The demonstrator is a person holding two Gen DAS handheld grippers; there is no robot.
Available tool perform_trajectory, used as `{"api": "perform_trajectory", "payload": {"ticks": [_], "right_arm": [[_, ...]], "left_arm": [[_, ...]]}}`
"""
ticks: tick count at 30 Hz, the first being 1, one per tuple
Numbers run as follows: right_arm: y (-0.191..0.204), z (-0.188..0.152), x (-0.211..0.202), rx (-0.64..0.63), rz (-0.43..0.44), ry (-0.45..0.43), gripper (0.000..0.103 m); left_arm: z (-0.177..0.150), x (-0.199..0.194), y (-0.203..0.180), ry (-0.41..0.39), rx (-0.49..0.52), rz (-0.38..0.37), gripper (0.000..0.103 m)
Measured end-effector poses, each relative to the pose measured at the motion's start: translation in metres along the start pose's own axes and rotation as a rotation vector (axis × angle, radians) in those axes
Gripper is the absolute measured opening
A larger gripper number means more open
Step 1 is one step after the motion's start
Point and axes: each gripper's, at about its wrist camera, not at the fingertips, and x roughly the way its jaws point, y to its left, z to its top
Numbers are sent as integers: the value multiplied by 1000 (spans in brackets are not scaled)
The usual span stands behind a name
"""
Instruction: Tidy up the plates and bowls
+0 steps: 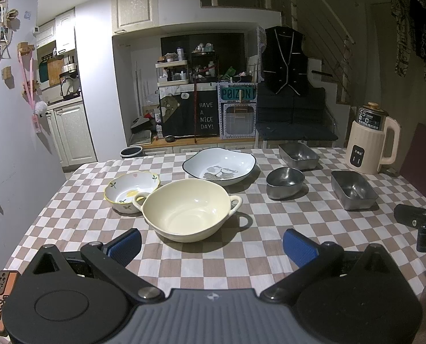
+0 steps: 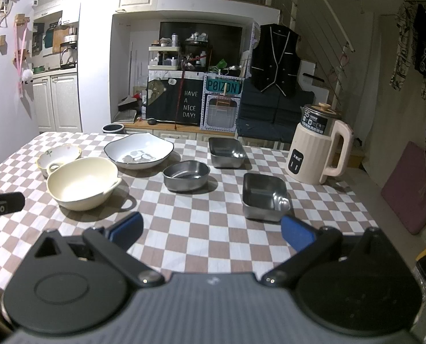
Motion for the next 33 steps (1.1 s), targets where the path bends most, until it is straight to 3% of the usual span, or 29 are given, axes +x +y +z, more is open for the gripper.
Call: {"api": "perform_trajectory", "payload": {"ticks": [33], "right_arm": [[1,-2,5,-5,0,2,103]], "left_arm": [[1,-1,-9,2,-1,0,103]]}}
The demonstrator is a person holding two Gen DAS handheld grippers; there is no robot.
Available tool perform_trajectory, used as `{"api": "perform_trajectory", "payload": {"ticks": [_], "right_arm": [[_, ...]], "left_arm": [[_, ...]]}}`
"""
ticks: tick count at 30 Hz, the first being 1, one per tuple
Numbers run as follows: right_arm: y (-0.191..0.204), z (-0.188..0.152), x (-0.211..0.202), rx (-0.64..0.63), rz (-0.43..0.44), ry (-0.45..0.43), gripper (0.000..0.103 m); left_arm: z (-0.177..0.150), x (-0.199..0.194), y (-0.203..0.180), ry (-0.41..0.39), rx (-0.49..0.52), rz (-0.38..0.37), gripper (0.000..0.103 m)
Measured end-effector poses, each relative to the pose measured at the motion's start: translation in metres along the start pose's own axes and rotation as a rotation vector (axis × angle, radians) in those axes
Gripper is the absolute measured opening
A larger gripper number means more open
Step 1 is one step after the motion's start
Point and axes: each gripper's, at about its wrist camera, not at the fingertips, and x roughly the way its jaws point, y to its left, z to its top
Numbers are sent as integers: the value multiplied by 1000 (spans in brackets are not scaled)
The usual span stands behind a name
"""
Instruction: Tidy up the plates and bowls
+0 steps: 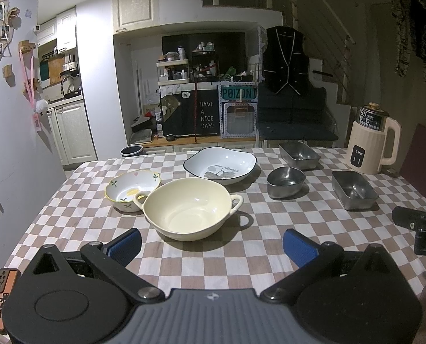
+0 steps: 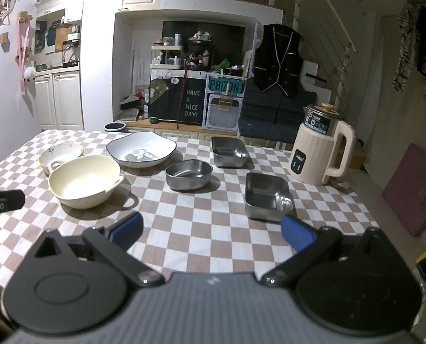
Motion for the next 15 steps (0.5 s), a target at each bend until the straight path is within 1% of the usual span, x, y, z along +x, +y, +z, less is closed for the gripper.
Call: {"api": "perform_trajectory", "payload": {"ticks": [15], "right_arm": [[4,-4,2,-7,4,2,103]], "left_arm": [[0,0,1,0,-3,-1,103]]}}
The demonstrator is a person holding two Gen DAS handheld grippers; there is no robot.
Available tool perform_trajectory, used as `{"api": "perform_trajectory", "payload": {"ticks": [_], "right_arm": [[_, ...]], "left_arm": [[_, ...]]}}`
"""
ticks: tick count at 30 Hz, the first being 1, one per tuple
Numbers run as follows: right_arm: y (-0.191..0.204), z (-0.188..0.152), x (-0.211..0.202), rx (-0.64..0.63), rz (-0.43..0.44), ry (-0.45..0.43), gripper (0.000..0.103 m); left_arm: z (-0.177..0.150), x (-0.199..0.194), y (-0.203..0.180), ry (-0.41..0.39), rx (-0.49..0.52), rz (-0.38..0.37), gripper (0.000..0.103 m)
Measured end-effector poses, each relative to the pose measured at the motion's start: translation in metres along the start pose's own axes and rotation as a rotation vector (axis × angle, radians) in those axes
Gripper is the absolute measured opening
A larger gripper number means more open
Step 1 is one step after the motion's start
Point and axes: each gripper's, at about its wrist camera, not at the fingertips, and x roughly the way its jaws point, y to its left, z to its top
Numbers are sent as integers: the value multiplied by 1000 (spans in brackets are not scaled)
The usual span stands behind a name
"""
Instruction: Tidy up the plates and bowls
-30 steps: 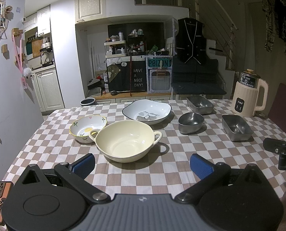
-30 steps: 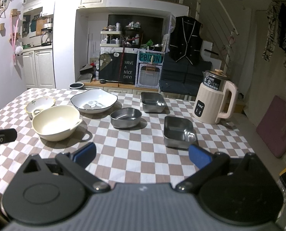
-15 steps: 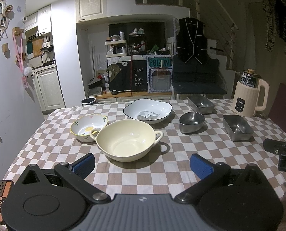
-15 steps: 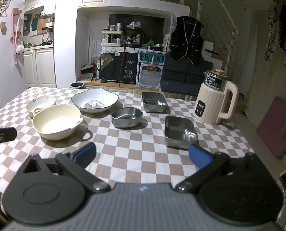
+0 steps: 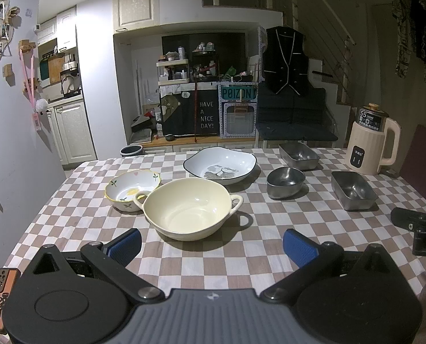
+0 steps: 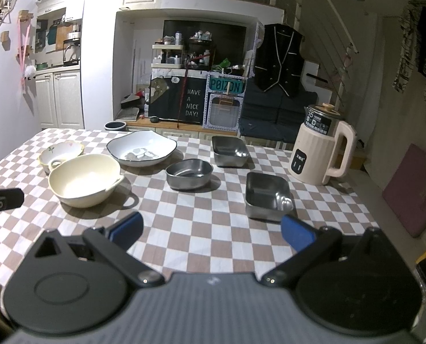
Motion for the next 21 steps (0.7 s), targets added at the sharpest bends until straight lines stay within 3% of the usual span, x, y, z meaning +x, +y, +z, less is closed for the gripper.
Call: {"api": "perform_trajectory", "payload": {"ticks": [13,21], "right_arm": [[-1,0,0,-1,0,-2,103],[-8,9,-5,8,47,-78,103]], "left_arm": [[-3,3,2,1,-12,0,103],[3,0,15,1,-44,-6,103]]}}
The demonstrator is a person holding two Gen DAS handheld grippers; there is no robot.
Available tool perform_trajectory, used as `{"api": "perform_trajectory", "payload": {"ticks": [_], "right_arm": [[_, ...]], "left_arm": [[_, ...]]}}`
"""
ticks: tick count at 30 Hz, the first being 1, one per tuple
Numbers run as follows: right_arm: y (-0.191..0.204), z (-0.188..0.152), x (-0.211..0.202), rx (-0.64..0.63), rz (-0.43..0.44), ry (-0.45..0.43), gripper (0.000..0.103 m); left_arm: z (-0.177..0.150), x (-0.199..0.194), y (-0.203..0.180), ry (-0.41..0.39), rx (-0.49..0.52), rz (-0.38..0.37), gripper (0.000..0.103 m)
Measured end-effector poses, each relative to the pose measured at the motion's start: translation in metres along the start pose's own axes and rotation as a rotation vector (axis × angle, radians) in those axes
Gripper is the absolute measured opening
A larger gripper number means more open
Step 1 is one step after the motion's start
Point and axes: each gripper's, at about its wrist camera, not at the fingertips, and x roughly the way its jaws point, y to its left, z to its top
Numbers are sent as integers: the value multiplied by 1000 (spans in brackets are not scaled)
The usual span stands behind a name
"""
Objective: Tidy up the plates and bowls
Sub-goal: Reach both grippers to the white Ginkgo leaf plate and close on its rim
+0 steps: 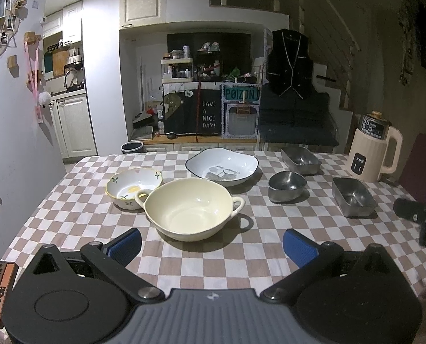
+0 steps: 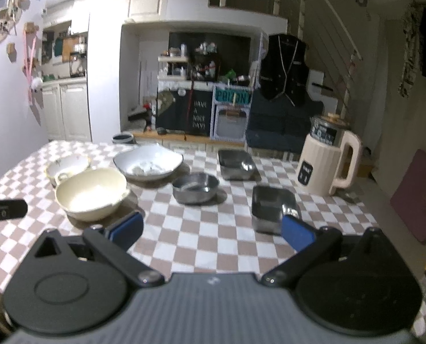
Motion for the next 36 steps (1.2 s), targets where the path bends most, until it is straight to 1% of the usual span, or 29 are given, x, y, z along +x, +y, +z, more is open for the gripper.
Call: {"api": "perform_trajectory", "payload": {"ticks": [6,10,13,16,18,21,23,25,26,28,31,32,34,36], "right_arm": [[-5,20,0,0,12,-60,103],[-7,39,8,-12,25,-86,103],[-6,54,18,-22,31,-101,103],[-4,71,29,-23,63,-98,103],[-4,83,39,4,85,-97,103],[-3,99,53,34,90,-112,103],[-1,108,63,43,93,-119,103],[0,115,75,57,104,-110,103],[1,121,83,71,111,-98,103],[2,129,101,120,135,-76,103],[4,134,128,183,180,-73,103],[4,135,137,199,182,-61,103],[5,139,160,238,182,-20,103],[5,137,184,313,188,17,103]], "left_arm": [[16,5,5,-1,-20,9,103],[34,14,7,-28,-12,29,103],[53,24,10,-49,-7,44,103],[77,33,14,-68,-7,25,103],[91,41,17,-89,-5,16,103],[113,59,19,-103,-7,12,103],[127,73,22,-106,-5,-5,103],[137,89,24,-109,5,-16,103],[143,97,25,-112,13,-5,103],[152,110,25,-124,26,10,103],[167,135,28,-124,61,2,103],[172,143,29,-116,82,-11,103],[185,165,30,-63,134,-36,103],[195,187,35,-24,145,-59,103]]}}
